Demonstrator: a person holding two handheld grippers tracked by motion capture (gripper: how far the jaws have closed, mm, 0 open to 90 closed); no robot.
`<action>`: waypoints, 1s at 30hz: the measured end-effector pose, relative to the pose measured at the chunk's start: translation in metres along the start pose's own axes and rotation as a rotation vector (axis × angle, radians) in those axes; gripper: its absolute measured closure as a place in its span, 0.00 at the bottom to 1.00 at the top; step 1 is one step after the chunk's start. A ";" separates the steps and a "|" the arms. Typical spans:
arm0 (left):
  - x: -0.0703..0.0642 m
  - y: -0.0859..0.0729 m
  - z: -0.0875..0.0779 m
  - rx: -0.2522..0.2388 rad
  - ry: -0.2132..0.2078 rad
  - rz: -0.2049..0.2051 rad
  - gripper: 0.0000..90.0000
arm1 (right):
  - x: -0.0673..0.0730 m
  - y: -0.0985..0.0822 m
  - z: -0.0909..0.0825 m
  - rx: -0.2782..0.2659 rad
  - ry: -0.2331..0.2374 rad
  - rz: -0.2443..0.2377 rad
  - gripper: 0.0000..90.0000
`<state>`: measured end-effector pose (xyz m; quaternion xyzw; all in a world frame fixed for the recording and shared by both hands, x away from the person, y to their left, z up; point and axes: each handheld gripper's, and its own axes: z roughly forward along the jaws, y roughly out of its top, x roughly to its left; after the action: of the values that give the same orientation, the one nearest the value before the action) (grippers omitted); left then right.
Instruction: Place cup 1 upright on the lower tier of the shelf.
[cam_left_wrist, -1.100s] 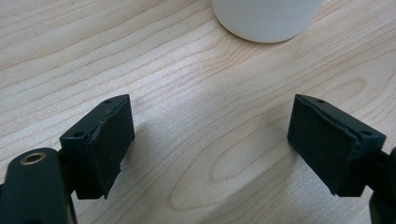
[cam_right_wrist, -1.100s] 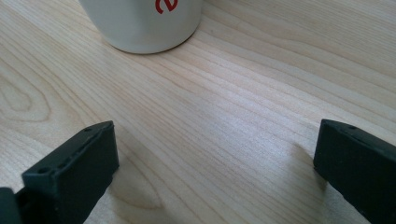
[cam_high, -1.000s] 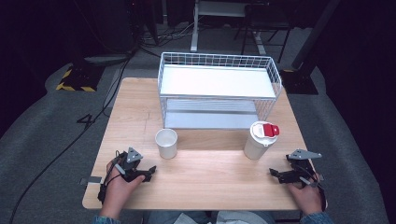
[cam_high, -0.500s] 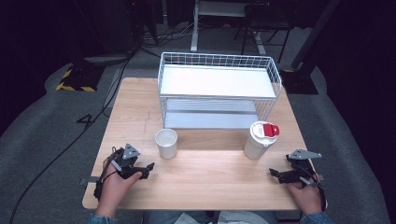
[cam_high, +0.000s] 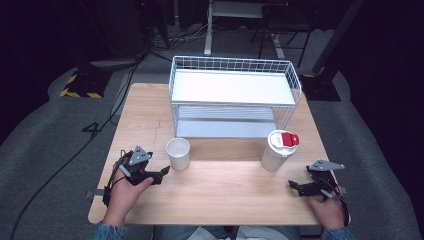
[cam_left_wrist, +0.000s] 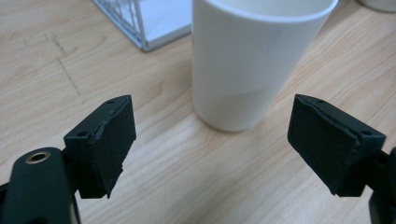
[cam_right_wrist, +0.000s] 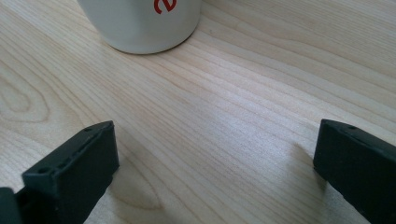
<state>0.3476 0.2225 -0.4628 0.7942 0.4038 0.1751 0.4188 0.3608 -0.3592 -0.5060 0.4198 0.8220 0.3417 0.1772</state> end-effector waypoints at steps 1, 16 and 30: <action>-0.001 0.002 0.002 -0.010 -0.006 -0.005 0.18 | 0.000 0.000 0.000 0.000 0.000 -0.001 0.00; -0.005 0.015 0.030 -0.043 -0.078 0.012 0.17 | 0.000 0.000 0.000 0.001 -0.002 0.003 0.00; -0.008 0.016 0.052 -0.095 -0.101 -0.028 0.17 | 0.000 0.000 0.000 0.001 -0.002 0.003 0.00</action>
<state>0.3830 0.1838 -0.4798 0.7755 0.3844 0.1478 0.4785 0.3608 -0.3593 -0.5060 0.4216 0.8212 0.3412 0.1775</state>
